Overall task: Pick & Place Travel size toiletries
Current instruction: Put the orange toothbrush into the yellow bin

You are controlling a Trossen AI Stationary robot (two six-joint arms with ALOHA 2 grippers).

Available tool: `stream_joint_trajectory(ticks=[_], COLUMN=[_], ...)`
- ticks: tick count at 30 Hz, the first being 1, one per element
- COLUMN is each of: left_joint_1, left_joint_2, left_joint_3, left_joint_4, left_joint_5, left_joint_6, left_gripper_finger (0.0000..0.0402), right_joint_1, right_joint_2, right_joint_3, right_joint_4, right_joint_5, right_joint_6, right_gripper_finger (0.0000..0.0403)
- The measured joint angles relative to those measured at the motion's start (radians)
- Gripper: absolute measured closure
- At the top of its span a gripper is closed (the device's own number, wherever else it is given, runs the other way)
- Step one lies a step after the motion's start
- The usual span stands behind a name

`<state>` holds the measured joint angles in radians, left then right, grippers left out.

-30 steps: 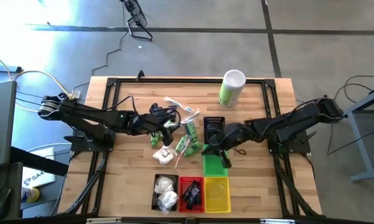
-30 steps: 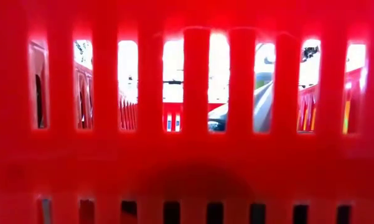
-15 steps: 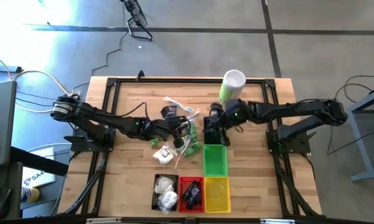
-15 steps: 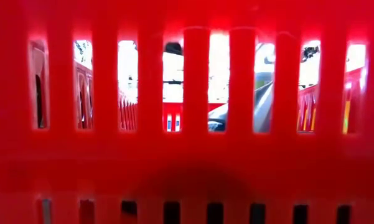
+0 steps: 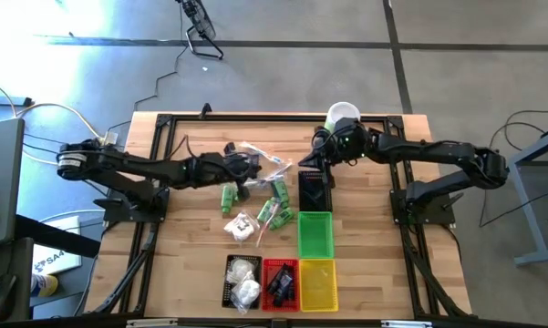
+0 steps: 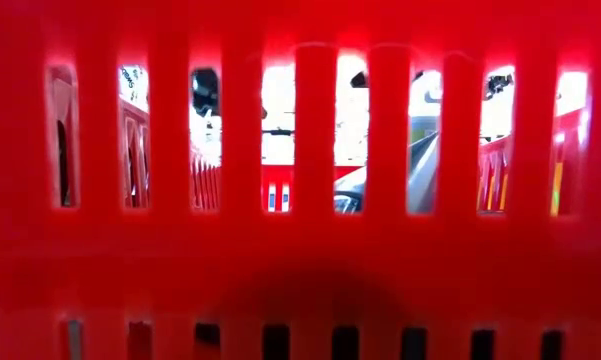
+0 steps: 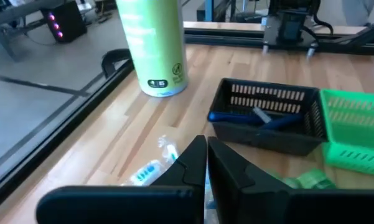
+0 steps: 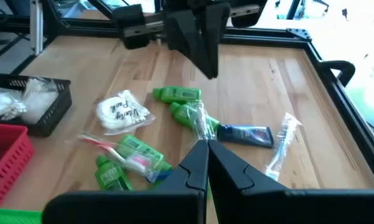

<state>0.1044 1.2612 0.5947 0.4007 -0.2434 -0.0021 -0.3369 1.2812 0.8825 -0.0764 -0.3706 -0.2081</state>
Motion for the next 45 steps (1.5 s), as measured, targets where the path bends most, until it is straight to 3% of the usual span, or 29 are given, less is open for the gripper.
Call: stream_joint_trajectory(ticks=[9, 15, 22, 27, 33, 42, 45], left_joint_1=[0.108, 0.152, 0.157, 0.157, 0.157, 0.157, 0.157], left_joint_2=[-0.252, -0.445, -0.688, -0.824, -0.909, -0.927, -0.927], left_joint_3=[-0.173, -0.274, -0.296, -0.296, -0.296, -0.296, -0.296], left_joint_4=[0.001, -0.061, -0.317, -0.437, -0.502, -0.516, -0.517], left_joint_5=[0.125, 0.218, 0.242, 0.243, 0.243, 0.245, 0.262], left_joint_6=[0.084, 0.086, 0.077, 0.077, 0.073, 0.073, 0.073], left_gripper_finger=[0.0390, 0.0390, 0.0390, 0.0390, 0.0390, 0.0390, 0.0390], right_joint_1=[-0.005, 0.029, 0.084, 0.116, 0.156, 0.220, 0.242], right_joint_2=[0.000, 0.001, 0.016, 0.062, 0.143, 0.302, 0.366], right_joint_3=[0.000, 0.000, 0.000, 0.001, 0.064, 0.267, 0.343], right_joint_4=[0.038, 0.135, 0.197, 0.259, 0.238, 0.034, -0.074], right_joint_5=[0.006, 0.130, 0.228, 0.240, 0.241, 0.247, 0.304], right_joint_6=[0.036, 0.107, 0.140, 0.163, 0.163, 0.170, 0.209], right_gripper_finger=[0.0401, 0.0401, 0.0401, 0.0401, 0.0401, 0.0401, 0.0401])
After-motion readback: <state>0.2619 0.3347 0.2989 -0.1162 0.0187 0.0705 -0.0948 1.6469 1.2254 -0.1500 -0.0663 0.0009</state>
